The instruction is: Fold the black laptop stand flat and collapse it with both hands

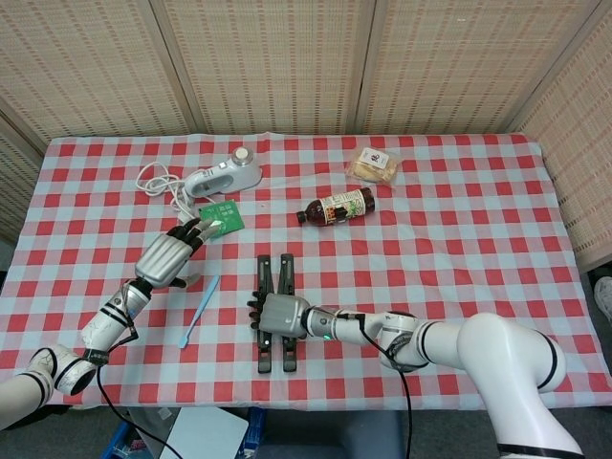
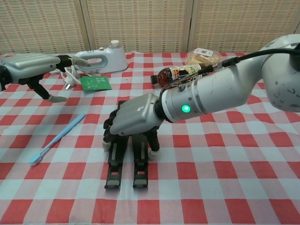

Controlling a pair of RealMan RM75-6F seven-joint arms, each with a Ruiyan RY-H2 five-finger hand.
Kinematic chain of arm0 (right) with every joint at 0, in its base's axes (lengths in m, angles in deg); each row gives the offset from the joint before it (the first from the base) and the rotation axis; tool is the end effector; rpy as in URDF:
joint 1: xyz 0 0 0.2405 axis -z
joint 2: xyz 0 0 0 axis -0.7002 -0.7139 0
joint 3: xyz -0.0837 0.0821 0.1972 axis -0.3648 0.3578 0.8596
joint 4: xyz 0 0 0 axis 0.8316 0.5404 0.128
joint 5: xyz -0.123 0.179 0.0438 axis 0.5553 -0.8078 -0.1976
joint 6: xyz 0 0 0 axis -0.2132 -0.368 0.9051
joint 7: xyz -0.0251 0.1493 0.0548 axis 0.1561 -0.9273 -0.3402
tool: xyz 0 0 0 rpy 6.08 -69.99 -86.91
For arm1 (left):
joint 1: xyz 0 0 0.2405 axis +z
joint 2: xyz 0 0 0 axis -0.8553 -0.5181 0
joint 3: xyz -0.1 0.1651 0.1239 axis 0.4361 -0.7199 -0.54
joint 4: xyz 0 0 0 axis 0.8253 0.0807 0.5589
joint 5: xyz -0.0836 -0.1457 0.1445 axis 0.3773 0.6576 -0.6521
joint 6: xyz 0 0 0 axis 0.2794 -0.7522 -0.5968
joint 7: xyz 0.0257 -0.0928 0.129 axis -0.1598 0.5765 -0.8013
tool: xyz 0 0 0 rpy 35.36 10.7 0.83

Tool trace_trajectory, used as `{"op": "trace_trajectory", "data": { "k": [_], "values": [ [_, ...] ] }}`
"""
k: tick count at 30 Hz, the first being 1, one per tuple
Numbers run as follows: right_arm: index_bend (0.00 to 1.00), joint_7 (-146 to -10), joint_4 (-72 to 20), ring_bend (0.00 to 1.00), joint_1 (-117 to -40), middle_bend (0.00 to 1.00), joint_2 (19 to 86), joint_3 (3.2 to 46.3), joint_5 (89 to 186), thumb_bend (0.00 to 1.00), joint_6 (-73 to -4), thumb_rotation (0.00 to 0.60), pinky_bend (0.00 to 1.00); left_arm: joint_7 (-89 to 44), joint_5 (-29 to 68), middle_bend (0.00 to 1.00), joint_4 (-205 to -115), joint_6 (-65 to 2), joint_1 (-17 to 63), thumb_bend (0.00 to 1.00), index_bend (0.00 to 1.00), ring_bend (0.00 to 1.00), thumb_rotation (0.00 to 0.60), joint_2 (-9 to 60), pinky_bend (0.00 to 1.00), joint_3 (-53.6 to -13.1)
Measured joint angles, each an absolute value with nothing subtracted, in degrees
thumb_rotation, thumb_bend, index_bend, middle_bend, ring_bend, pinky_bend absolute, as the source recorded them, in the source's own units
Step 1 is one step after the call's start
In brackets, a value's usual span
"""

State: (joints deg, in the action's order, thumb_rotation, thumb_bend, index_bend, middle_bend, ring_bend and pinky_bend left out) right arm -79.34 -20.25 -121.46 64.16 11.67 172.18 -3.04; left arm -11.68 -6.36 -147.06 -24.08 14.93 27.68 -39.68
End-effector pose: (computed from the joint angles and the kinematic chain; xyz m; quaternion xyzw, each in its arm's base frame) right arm -0.0144 -0.3258 -0.1336 0.9697 -0.0335 0.1996 0.1367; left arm -0.1989 0.3899 0.0171 -0.7838 -0.2858 -0.3649 0.4134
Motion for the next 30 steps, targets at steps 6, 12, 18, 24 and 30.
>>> {"op": "trace_trajectory", "data": {
  "k": [6, 12, 18, 24, 30],
  "values": [
    [0.36, -80.7, -18.5, 0.04, -120.6, 0.39, 65.1, 11.2, 173.5, 0.21, -7.4, 0.600, 0.00, -11.6, -6.6, 0.00, -146.9, -24.2, 14.9, 0.26, 0.00, 0.01, 0.600, 27.7, 0.20, -39.6],
    [0.42, -82.2, -17.1, 0.08, -120.1, 0.42, 65.7, 10.4, 174.9, 0.23, -10.6, 0.600, 0.00, -11.8, -6.7, 0.00, -147.1, -24.1, 14.9, 0.26, 0.00, 0.01, 0.600, 27.8, 0.20, -39.5],
    [0.05, -81.7, -18.3, 0.00, -119.7, 0.06, 64.7, 10.4, 173.8, 0.14, -9.9, 0.600, 0.00, -12.2, -6.3, 0.00, -147.8, -23.8, 14.8, 0.26, 0.00, 0.01, 0.600, 27.5, 0.20, -39.2],
    [0.00, -78.3, -22.8, 0.00, -117.5, 0.00, 61.4, 11.7, 170.8, 0.11, -10.8, 0.600, 0.00, -13.1, -5.0, 0.00, -149.5, -23.5, 15.2, 0.26, 0.00, 0.01, 0.600, 26.4, 0.20, -38.7],
    [0.00, -73.7, -29.4, 0.00, -112.3, 0.02, 55.5, 13.2, 166.2, 0.12, -15.5, 0.600, 0.00, -17.4, -1.7, 0.00, -154.0, -23.6, 16.6, 0.26, 0.00, 0.01, 0.600, 23.6, 0.20, -37.6]
  ]
}}
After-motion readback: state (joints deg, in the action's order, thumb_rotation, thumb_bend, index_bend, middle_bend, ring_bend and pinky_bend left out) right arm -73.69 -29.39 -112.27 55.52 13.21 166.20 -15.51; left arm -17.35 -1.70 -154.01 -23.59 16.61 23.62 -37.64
